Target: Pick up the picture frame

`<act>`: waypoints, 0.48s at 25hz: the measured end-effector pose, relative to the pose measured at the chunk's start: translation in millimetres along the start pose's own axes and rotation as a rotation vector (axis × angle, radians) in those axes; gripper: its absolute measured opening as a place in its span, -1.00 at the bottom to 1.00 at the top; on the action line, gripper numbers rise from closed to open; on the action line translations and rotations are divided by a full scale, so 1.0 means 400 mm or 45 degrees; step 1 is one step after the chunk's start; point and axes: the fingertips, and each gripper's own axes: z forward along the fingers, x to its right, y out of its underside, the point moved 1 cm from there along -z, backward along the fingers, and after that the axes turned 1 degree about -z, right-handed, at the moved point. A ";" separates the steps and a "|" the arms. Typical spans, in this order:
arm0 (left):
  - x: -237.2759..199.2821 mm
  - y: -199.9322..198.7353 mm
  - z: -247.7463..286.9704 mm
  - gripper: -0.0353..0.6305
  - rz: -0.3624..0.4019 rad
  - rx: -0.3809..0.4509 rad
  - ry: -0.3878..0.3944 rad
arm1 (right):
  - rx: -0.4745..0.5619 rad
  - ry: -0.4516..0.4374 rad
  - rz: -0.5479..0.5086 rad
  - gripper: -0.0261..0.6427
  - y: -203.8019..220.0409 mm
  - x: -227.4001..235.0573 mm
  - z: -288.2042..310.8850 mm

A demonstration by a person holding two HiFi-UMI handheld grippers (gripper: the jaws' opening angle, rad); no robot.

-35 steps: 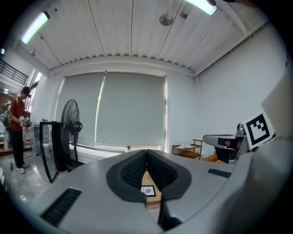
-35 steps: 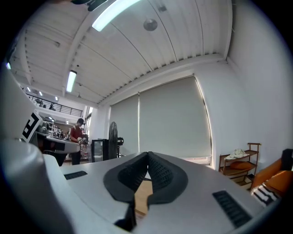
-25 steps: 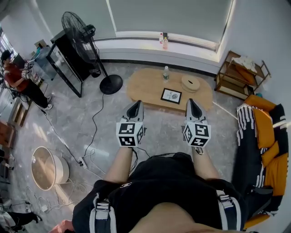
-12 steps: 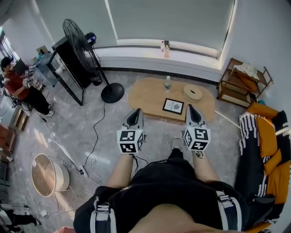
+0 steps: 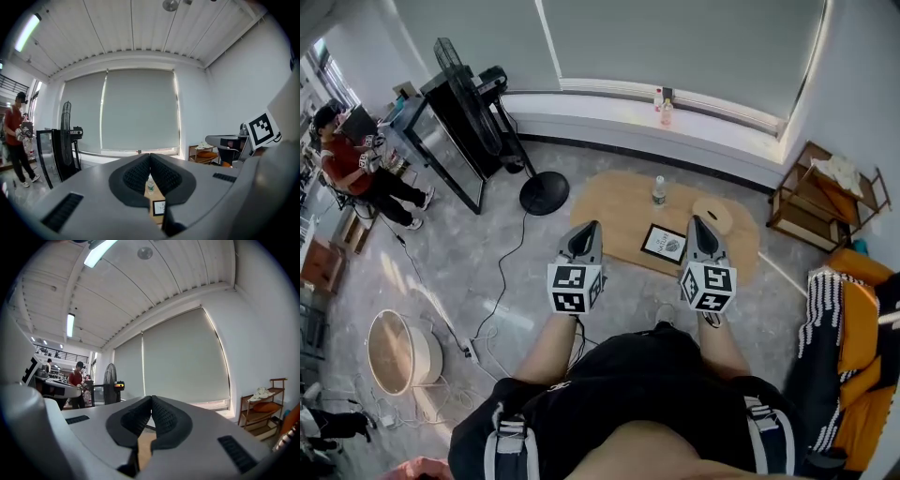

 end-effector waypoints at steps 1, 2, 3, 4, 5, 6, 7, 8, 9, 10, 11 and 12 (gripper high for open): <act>0.008 -0.008 0.045 -0.83 0.004 -0.011 -0.004 | -0.009 -0.005 0.009 -0.87 0.000 0.034 0.036; 0.015 -0.015 0.089 -0.83 0.008 -0.023 -0.009 | -0.017 -0.010 0.017 -0.87 0.000 0.066 0.070; 0.020 -0.020 0.132 -0.83 0.010 -0.035 -0.014 | -0.023 -0.015 0.021 -0.87 -0.001 0.096 0.104; 0.022 -0.025 0.175 -0.83 0.011 -0.046 -0.020 | -0.028 -0.020 0.024 -0.87 -0.002 0.123 0.137; 0.022 -0.031 0.217 -0.83 0.009 -0.058 -0.025 | -0.032 -0.025 0.025 -0.87 -0.005 0.150 0.169; 0.022 -0.037 0.260 -0.83 0.006 -0.068 -0.031 | -0.035 -0.030 0.025 -0.87 -0.008 0.176 0.201; 0.024 -0.044 0.302 -0.83 0.001 -0.077 -0.037 | -0.039 -0.034 0.025 -0.87 -0.011 0.204 0.231; 0.028 -0.051 0.343 -0.83 -0.003 -0.083 -0.042 | -0.043 -0.038 0.024 -0.87 -0.013 0.233 0.260; 0.034 -0.059 0.383 -0.83 -0.005 -0.085 -0.045 | -0.046 -0.041 0.023 -0.87 -0.014 0.262 0.286; 0.042 -0.065 0.420 -0.83 -0.005 -0.086 -0.047 | -0.049 -0.043 0.024 -0.87 -0.013 0.292 0.310; 0.052 -0.070 0.456 -0.83 -0.003 -0.086 -0.047 | -0.051 -0.045 0.025 -0.87 -0.012 0.321 0.332; 0.063 -0.074 0.490 -0.83 -0.002 -0.085 -0.046 | -0.051 -0.047 0.027 -0.87 -0.012 0.349 0.352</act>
